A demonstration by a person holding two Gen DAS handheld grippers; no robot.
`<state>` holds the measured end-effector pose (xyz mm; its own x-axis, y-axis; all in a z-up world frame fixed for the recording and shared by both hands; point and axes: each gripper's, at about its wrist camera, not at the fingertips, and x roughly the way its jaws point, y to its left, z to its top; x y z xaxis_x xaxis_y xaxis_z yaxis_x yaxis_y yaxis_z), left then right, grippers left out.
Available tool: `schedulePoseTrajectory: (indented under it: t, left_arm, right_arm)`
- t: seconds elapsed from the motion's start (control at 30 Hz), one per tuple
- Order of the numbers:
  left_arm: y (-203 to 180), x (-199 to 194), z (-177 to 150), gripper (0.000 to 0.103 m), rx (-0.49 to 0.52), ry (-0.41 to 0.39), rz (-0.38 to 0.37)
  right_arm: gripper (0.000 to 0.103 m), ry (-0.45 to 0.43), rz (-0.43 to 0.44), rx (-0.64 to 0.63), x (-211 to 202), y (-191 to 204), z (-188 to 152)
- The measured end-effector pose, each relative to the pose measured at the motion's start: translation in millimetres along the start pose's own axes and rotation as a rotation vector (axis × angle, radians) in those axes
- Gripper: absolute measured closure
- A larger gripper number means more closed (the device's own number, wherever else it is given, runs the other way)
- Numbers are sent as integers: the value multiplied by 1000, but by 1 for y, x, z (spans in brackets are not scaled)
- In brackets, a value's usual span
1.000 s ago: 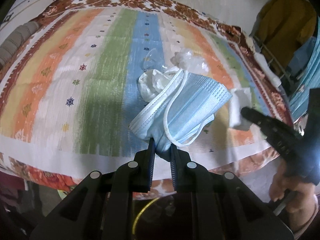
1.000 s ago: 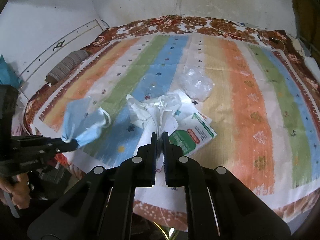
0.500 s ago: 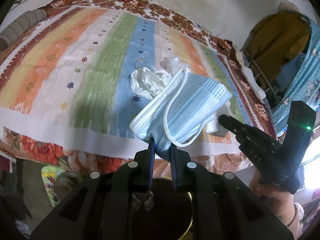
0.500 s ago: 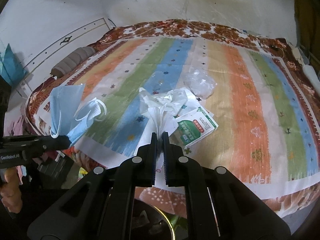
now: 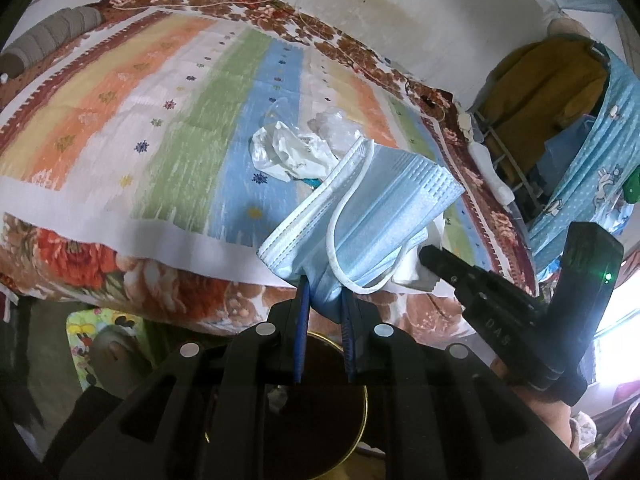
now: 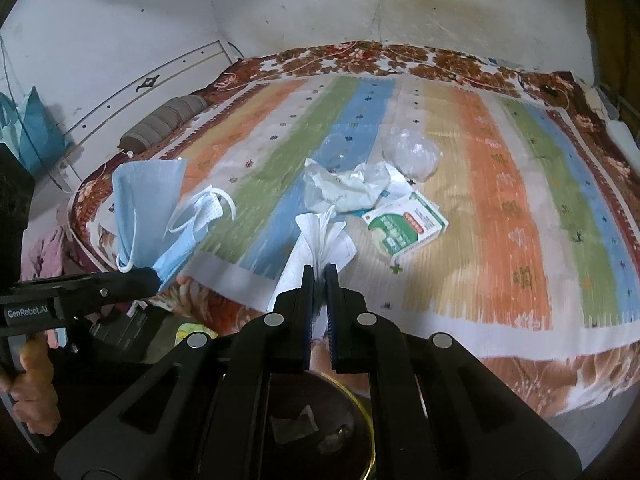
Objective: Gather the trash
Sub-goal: 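Lift the mask and tissue and carry both tools over the bin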
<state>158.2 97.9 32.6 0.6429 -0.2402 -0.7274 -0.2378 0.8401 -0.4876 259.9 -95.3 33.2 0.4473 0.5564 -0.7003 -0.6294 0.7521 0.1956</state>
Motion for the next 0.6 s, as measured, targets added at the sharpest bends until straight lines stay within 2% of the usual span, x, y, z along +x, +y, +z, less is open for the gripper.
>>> schedulePoseTrajectory:
  t: [0.6]
  left_arm:
    - [-6, -10, -51, 89, -2, 4, -41]
  right_arm:
    - [98, 37, 35, 37, -27, 2, -64]
